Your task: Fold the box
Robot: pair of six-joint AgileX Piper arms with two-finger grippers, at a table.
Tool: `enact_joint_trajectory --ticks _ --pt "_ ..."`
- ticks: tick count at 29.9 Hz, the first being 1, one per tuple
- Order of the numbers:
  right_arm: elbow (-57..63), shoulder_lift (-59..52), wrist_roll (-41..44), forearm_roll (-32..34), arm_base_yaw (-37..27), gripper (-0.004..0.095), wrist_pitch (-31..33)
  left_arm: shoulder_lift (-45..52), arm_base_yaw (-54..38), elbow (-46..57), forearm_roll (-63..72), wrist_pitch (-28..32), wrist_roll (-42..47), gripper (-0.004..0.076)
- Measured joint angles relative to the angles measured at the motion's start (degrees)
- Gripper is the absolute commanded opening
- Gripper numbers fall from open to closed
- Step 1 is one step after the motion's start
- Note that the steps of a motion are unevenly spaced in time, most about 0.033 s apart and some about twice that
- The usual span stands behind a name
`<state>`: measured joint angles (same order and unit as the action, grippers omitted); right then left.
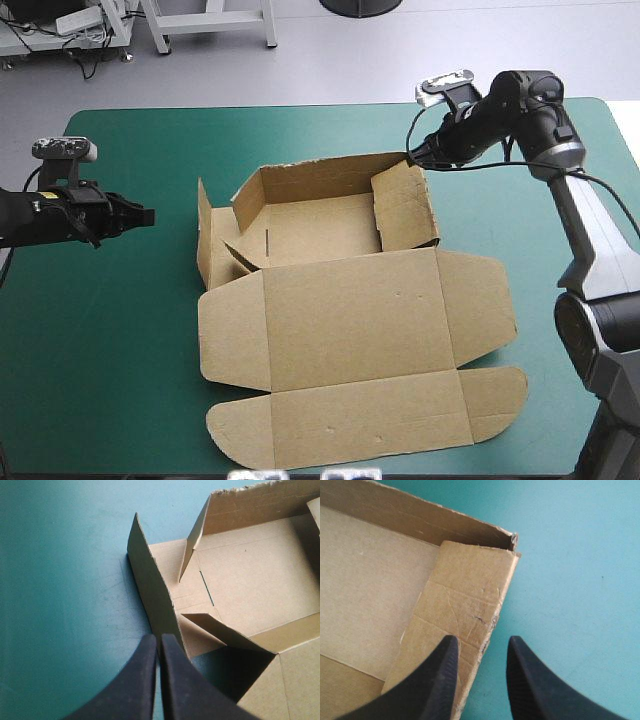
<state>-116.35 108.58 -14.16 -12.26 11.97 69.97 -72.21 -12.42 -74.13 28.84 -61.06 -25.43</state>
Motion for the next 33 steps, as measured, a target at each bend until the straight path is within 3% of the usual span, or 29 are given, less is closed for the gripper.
enact_joint_trajectory --ticks 7,13,23,33 --pt "-0.6 -3.9 4.5 -2.1 0.0 0.0261 1.5 0.0 0.0 0.0 -0.5 -0.2 -0.1 0.0013" --pt "8.2 -6.1 2.7 -2.6 0.0 0.0337 1.5 0.0 0.0 0.0 -0.6 -0.1 -0.1 0.0013" --pt "13.5 0.1 0.1 -2.4 0.0 0.0339 1.2 0.0 0.0 0.0 -0.7 -0.2 -0.1 0.001" --pt "13.5 6.1 -2.4 -8.1 -0.1 0.0311 0.1 0.0 0.0 0.0 -0.7 -0.3 -0.1 0.001"
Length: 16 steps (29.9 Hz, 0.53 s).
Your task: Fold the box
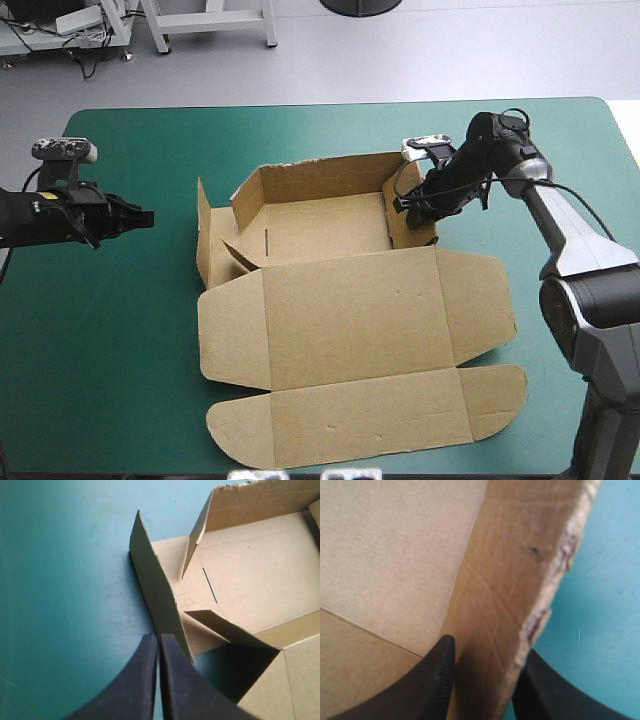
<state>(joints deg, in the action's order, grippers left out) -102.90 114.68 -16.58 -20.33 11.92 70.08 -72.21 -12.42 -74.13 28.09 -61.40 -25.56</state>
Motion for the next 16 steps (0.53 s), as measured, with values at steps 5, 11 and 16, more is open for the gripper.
enact_joint_trajectory --ticks 5,11,16 --pt "0.0 1.5 -0.8 -0.4 0.0 -0.0006 -2.6 0.0 0.0 0.0 0.0 0.0 0.0 0.001" --pt "-0.1 1.6 -0.5 -2.6 0.0 0.0 -5.8 0.0 0.0 0.0 1.6 -2.3 0.0 0.001" --pt "-3.4 0.0 -0.4 -4.9 0.0 0.0 -8.3 0.0 0.0 0.0 1.7 -0.7 0.0 0.001"
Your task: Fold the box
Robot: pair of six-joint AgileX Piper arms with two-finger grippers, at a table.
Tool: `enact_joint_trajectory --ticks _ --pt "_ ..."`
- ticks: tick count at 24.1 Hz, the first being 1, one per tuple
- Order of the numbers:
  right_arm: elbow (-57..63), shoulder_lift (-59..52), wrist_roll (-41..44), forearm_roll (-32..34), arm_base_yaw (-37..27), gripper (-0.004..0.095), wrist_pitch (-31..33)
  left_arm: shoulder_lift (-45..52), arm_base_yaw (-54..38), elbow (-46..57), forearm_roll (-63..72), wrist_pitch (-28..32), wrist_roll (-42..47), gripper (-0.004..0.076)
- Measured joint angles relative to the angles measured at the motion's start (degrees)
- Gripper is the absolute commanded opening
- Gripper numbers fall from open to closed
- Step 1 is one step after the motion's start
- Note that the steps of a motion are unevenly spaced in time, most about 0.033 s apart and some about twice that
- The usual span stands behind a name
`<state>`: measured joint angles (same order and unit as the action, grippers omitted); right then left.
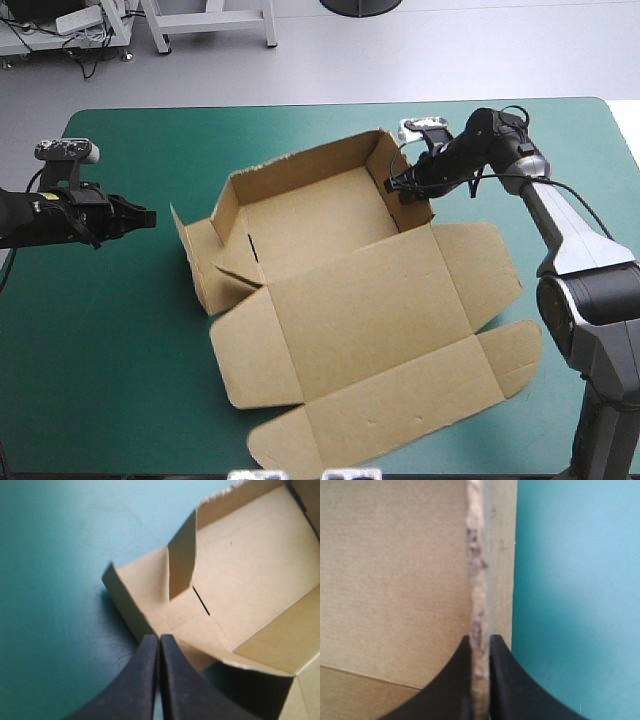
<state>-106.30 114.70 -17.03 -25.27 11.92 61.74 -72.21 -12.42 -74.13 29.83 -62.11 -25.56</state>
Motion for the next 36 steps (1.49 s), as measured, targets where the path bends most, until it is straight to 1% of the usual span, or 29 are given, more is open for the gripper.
enact_joint_trajectory --ticks 3,4,7,9,10,11,12,13,14,16,18,21,23,25,30,36 --pt "-6.6 -3.7 1.2 -2.6 -0.9 0.0 -0.3 -0.6 0.0 0.0 1.4 3.7 0.0 -0.0006" --pt "-10.9 -6.2 1.8 -4.1 -2.5 0.0 0.9 -1.3 0.0 0.0 2.5 6.5 0.0 -0.0009" --pt "-17.1 -9.6 3.1 -5.3 -6.2 -0.0001 4.1 -2.1 0.0 0.0 5.2 12.0 0.0 -0.0009" --pt "-22.4 -12.6 4.3 -5.7 -11.0 -0.0001 8.2 -2.6 0.0 0.1 9.7 18.7 0.0 -0.0009" --pt "-24.9 -14.6 4.7 -5.7 -14.6 -0.0001 9.7 -2.7 0.0 0.1 13.5 22.3 0.0 -0.0009" --pt "-25.5 -15.6 4.7 -5.9 -16.3 0.0 9.7 -2.8 0.0 0.2 15.5 24.0 0.0 -0.0009" --pt "-26.0 -17.9 4.7 -7.0 -19.6 -0.0001 9.7 -2.9 0.0 0.2 19.0 25.6 -0.9 -0.0009" --pt "-26.1 -19.0 4.8 -7.9 -20.8 -0.0001 9.7 -3.2 0.0 0.2 21.1 26.1 -1.7 -0.0009" --pt "-26.2 -20.9 4.8 -10.5 -23.1 0.0 9.7 -3.8 0.0 0.2 25.3 26.0 -3.6 -0.0009" --pt "-26.3 -22.6 4.7 -12.9 -24.3 -0.0001 9.7 -5.1 0.0 0.2 32.2 24.2 -7.5 -0.0009" --pt "-26.3 -23.5 4.6 -13.5 -24.5 -0.0001 9.8 -5.9 0.0 0.2 37.6 21.4 -11.3 -0.0009" --pt "-26.3 -24.1 4.4 -14.0 -24.5 0.0 9.8 -6.7 -0.1 0.2 49.3 15.4 -20.3 -0.0009" --pt "-26.3 -24.1 4.4 -13.9 -24.6 0.0 9.8 -6.7 -0.1 0.2 53.7 12.5 -23.4 -0.0009" --pt "-24.3 -24.8 4.1 -13.8 -24.4 -0.0001 9.8 -6.7 -0.1 0.2 58.3 7.6 -26.0 -0.0009" --pt "-15.4 -27.9 1.0 -14.2 -24.1 0.0 9.8 -6.7 -0.1 0.2 59.8 2.9 -27.9 -0.0009" --pt "-5.9 -32.6 -2.4 -14.3 -24.1 0.0 9.7 -6.7 -0.1 0.2 59.6 1.8 -28.3 -0.0009"
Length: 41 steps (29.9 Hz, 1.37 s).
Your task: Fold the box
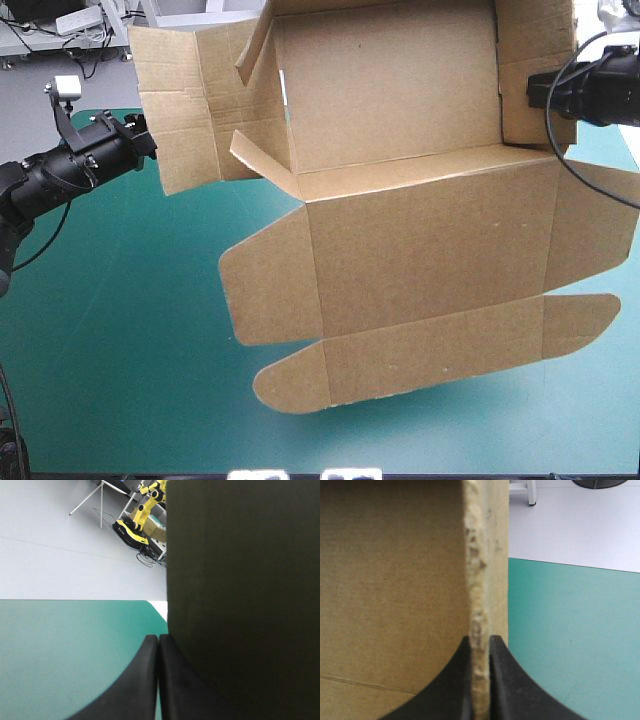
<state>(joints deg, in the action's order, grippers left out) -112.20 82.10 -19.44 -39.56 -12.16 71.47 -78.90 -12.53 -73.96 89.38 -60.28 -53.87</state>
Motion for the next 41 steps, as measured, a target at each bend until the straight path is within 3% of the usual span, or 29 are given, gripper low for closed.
enact_joint_trajectory --ticks 13,41 --pt "12.3 -5.8 -4.5 -4.4 0.4 0.0 -0.1 0.0 -0.1 0.0 -8.6 -2.9 -0.2 -0.0009" --pt "12.6 -7.3 -4.4 -1.9 0.6 0.0 -1.3 -3.4 -0.7 0.0 -14.7 9.0 0.8 -0.0009"
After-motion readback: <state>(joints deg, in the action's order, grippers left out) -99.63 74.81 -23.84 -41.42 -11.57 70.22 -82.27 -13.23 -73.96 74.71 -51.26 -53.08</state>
